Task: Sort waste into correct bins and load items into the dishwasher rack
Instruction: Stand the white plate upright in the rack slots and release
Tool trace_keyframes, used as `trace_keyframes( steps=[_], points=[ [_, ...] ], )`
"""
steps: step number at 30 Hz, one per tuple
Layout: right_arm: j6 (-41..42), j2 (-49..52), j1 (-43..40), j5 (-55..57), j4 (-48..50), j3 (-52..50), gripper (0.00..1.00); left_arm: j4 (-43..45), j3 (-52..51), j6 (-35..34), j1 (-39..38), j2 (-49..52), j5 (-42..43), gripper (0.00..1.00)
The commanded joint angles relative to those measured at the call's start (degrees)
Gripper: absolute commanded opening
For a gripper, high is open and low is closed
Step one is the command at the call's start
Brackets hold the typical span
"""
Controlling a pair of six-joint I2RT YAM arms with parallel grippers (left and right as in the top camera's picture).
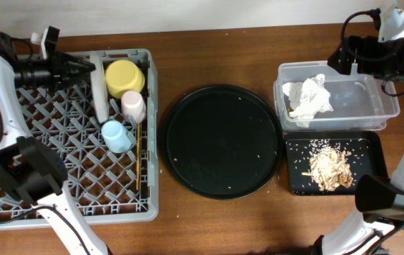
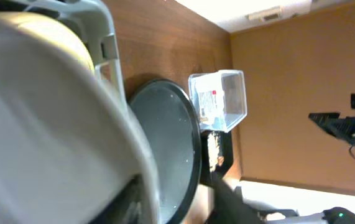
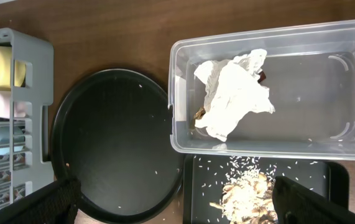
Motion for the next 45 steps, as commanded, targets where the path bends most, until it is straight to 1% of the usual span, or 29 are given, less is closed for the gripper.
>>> trace_keyframes(
  steps=[1,2,3,4,5,6,10,11,15,16,19,22,24,30,33,37,40,45],
  points=[
    [0.0,0.3,-0.2,0.3,-0.2,-0.3,0.99,0.3,-1.2,-1.3,0.5,0.3,0.2,0.71],
    [0.0,0.3,-0.2,0.3,-0.2,-0.3,0.98,0.3,-1.1,-2.4,0.8,0.3,0.2,0.80],
    [0.0,0.3,-0.2,0.3,-0.2,-0.3,0.98,0.3,-0.9,-3.1,1.1,0.3,0.2,0.85],
    [0.0,0.3,-0.2,0.3,-0.2,-0.3,0.99,0.3,-0.5,-3.3,1.5,0.3,0.2,0.87],
    [0.0,0.3,-0.2,0.3,-0.2,-0.3,0.98,0.0,0.0,-3.3,1.7,0.2,0.2,0.97],
    [0.0,0.3,-0.2,0.3,-0.2,-0.3,0.99,-0.4,0.6,-3.3,1.8,-0.1,0.2,0.99],
    [0.0,0.3,-0.2,0.3,-0.2,-0.3,0.99,-1.0,2.8,-3.3,1.8,-3.1,-1.4,0.99],
    [0.0,0.3,-0.2,0.3,-0.2,-0.3,0.98,-1.0,3.3,-3.4,1.8,-4.5,-3.1,0.99],
    [0.0,0.3,-0.2,0.3,-0.2,-0.3,0.99,-1.2,4.0,-7.6,1.2,-11.2,-13.4,0.99],
    [0.0,0.3,-0.2,0.3,-0.2,-0.3,0.98,-1.2,4.0,-8.2,0.9,-12.3,-14.9,0.99],
    [0.0,0.3,-0.2,0.3,-0.2,-0.3,0.99,-1.2,4.0,-10.6,-1.5,-17.6,-21.4,0.99],
    [0.0,0.3,-0.2,0.3,-0.2,-0.3,0.99,-1.2,4.0,-12.1,-5.2,-21.7,-27.0,0.99],
    [0.0,0.3,-0.2,0.3,-0.2,-0.3,0.99,-1.2,4.0,-14.5,-10.1,-24.3,-34.2,0.99],
    [0.0,0.3,-0.2,0.3,-0.2,-0.3,0.99,-0.2,4.0,-20.0,-23.2,-25.0,-49.5,0.99],
    [0.0,0.3,-0.2,0.3,-0.2,-0.3,0.99,2.1,4.0,-21.6,-28.2,-25.0,-51.2,0.99],
    [0.0,0.3,-0.2,0.3,-0.2,-0.3,0.99,2.4,4.0,-21.7,-31.8,-25.0,-51.2,0.99],
    [0.0,0.3,-0.2,0.3,-0.2,-0.3,0.99,2.4,4.0,-21.7,-33.2,-25.0,-51.2,0.99],
    [0.0,0.3,-0.2,0.3,-0.2,-0.3,0.98,2.4,4.0,-21.7,-33.2,-25.0,-51.2,0.99]
  ],
)
